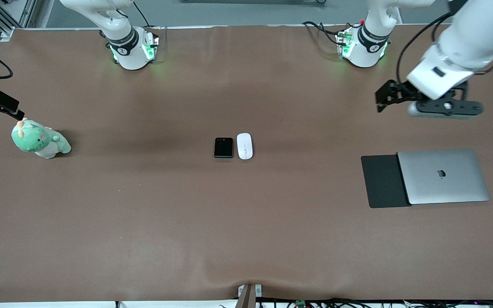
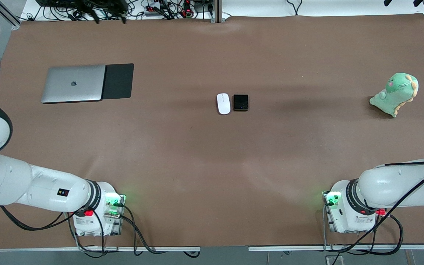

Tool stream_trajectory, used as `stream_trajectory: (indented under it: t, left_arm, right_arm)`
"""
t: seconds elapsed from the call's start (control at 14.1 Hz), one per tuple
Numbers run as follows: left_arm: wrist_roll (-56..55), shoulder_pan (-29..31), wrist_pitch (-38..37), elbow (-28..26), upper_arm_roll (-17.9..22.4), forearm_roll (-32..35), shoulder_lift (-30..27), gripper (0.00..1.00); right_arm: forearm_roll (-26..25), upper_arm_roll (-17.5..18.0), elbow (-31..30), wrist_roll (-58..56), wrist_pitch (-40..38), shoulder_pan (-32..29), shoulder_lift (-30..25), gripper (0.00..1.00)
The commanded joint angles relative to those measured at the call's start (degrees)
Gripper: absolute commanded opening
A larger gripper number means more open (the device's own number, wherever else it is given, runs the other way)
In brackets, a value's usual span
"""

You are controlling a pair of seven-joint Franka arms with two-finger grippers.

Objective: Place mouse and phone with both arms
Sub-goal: 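Reach the left gripper down toward the white mouse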

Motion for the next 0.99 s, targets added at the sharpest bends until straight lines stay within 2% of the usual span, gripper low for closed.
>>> stream_trajectory:
  t: [0.0,0.14,0.28,0.57,0.92]
  left_arm:
    - [-7.96,-0.48,5.86,-1.50,-5.03,1.01,3.21,1.00]
    - [-14.64,-0.65,9.11,-1.33,-9.42,2.34,6.89,1.00]
    - [-21.41,-2.31,11.32,-1.24,-11.81,4.95,10.76,1.00]
    - [-32.58,-9.08,16.50,-0.97,-11.90,8.48,18.58,1.00]
    - [-39.53,-15.05,21.86,0.86,-11.73,9.45,28.33,1.00]
  right_arm:
    - [-0.60,0.70,0.08,-0.78,-0.13,-1.04,-0.04,1.00]
    - [-0.60,0.70,0.08,-0.78,-0.22,-1.04,-0.04,1.00]
    - [-0.60,0.70,0.00,-0.78,-0.22,-1.04,-0.04,1.00]
    - [-0.60,0.70,0.00,-0.78,-0.22,-1.04,-0.04,1.00]
    - [-0.60,0.70,-0.09,-0.78,-0.22,-1.04,0.05,1.00]
